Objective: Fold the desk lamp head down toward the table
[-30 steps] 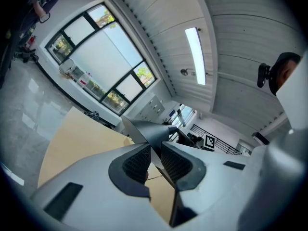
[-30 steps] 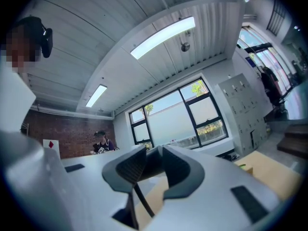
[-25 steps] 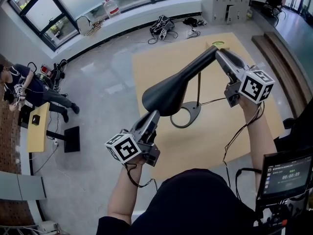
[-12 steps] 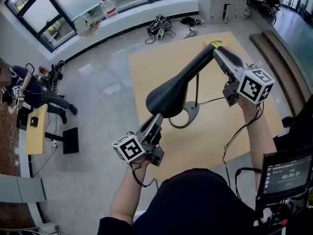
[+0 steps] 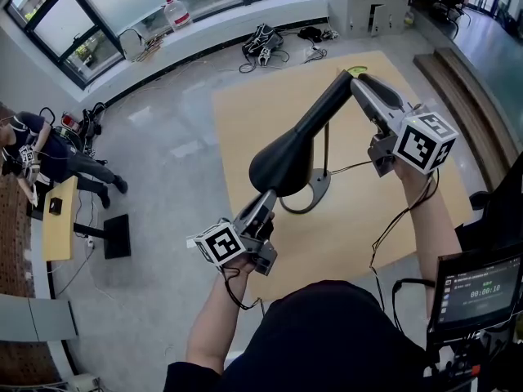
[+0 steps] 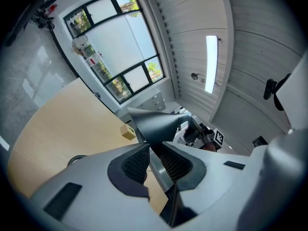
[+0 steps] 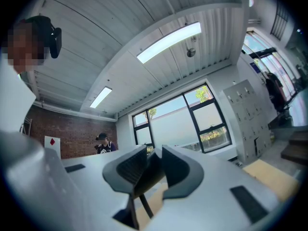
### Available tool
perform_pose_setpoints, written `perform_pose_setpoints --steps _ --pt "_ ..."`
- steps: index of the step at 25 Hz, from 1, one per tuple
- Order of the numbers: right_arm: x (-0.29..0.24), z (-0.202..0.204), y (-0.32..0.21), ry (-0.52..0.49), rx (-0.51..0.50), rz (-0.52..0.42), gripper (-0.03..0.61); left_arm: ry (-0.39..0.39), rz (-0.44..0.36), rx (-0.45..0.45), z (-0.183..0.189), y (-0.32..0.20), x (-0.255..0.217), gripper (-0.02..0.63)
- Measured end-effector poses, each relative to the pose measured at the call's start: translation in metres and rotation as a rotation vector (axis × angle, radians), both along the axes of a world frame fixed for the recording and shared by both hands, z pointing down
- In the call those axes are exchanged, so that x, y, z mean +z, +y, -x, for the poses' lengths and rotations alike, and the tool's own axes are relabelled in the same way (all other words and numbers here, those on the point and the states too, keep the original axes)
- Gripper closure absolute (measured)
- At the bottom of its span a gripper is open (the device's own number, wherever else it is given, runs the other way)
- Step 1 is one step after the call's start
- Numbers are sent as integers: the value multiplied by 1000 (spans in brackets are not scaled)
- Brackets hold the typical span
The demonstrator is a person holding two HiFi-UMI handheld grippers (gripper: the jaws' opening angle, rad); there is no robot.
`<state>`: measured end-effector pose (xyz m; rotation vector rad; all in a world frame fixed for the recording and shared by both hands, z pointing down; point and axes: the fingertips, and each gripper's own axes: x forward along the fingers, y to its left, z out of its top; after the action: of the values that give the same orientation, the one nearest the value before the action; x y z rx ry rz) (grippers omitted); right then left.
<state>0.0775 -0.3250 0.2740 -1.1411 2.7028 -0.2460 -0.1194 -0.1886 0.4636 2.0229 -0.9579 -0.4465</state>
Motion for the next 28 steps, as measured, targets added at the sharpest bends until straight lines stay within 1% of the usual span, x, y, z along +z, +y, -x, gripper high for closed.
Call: perform_pose_setpoints --steps 5,11,16,22,28 --pt "-4 2 3 2 -1 -15 477 10 16 18 -6 -2 8 543" --pt "-6 5 7 65 18 -52 477 42 30 34 -13 -3 17 543" --pt "-9 6 10 75 22 -64 477 69 50 53 -22 -4 23 543" --pt "-12 6 12 73 37 -73 477 104 43 52 -28 -6 30 543" --pt "-14 7 13 90 50 -91 486 133 56 66 -34 -8 35 543"
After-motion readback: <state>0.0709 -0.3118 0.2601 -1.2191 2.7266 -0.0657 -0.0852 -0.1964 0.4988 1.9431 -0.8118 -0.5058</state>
